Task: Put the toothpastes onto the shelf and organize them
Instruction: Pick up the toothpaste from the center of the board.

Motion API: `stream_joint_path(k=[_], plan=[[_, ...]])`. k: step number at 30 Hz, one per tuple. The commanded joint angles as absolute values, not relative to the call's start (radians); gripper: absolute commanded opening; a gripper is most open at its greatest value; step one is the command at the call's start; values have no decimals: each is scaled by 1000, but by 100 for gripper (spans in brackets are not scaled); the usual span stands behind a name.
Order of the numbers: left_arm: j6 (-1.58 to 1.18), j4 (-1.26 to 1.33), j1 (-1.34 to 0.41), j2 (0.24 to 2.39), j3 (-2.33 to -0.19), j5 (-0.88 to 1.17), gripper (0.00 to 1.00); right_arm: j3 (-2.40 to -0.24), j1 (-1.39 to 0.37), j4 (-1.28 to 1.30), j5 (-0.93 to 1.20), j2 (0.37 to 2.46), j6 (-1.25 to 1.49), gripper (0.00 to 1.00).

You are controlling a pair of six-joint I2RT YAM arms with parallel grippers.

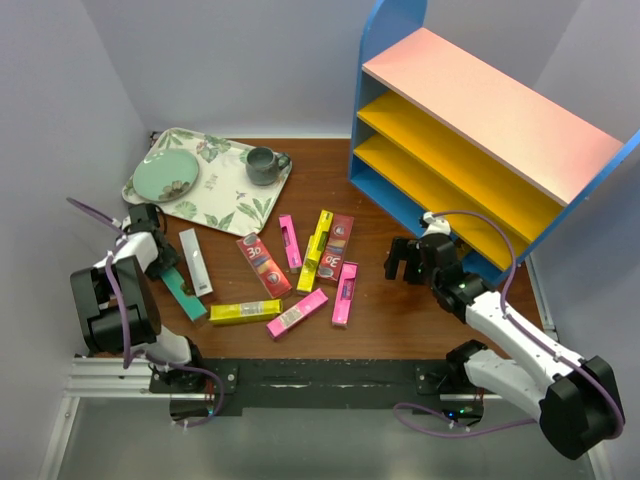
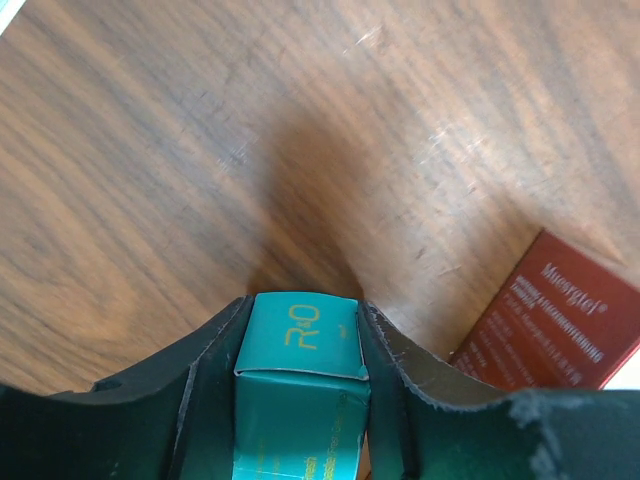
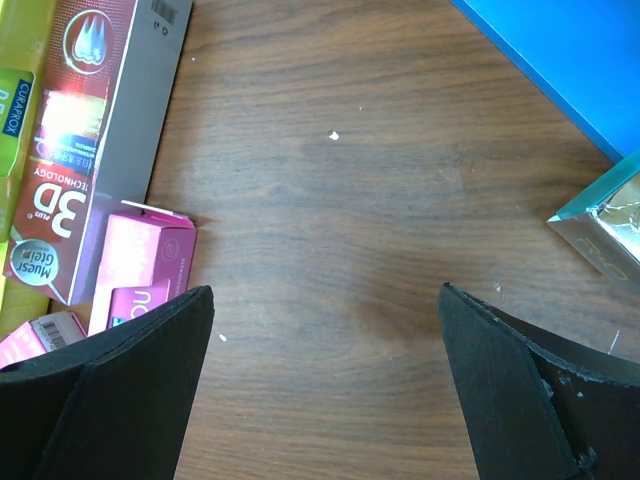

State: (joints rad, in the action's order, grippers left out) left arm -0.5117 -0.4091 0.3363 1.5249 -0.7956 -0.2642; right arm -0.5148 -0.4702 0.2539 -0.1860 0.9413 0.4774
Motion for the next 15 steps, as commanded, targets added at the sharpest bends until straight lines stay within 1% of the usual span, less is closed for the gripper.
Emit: stream_joint_path(k=[1, 8, 15], plan=[[-534, -425, 342, 1528, -870, -252, 28, -508, -469, 206, -163, 942, 457, 98], [-541, -446, 344, 1370, -859, -316, 22, -508, -469, 175, -88, 945, 434, 98], [-551, -491, 342, 1157, -882, -308, 20, -508, -471, 170, -37, 914, 423, 98]])
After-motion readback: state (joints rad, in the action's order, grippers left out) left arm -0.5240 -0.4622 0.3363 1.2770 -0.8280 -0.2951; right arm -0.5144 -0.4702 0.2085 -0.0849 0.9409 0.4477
